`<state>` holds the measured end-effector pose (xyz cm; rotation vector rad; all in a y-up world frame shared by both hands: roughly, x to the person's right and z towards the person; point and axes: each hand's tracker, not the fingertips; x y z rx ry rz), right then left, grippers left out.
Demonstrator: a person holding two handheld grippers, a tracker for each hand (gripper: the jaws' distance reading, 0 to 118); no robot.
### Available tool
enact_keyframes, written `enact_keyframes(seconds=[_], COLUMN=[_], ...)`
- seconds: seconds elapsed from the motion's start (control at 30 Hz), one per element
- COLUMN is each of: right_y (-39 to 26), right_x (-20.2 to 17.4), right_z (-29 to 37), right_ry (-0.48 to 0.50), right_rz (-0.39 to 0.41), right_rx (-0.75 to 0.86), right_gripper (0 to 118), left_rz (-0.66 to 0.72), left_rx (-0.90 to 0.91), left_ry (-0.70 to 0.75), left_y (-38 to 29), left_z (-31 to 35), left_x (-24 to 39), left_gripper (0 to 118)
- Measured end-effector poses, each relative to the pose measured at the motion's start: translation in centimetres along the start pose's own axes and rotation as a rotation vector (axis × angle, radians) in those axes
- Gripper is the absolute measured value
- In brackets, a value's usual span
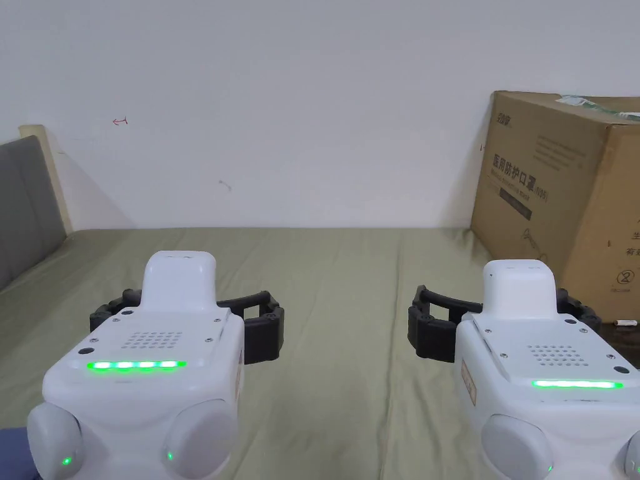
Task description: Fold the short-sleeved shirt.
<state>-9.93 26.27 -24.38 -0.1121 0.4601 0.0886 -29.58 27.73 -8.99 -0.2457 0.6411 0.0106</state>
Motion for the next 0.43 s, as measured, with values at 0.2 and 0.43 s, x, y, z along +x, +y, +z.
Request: enact_keyframes(seconds=[0.2, 0.43], right_y=[-0.24, -0.19], right_x=[0.08, 0.14], right_z=[0.01, -0.04], right_ry=[-0.005, -0.002], right_rz=[-0.006, -0.002], right_rx=[-0.008, -0.007], right_gripper=[112, 112], left_rz=[0.001, 0.004], left_rx=[0.012, 0.032], left_ry=[-0.006, 0.004], left_y=[0.05, 0.16], left_z=[0.13, -0.02], left_x=[0.16, -0.11], left_gripper=[110, 110])
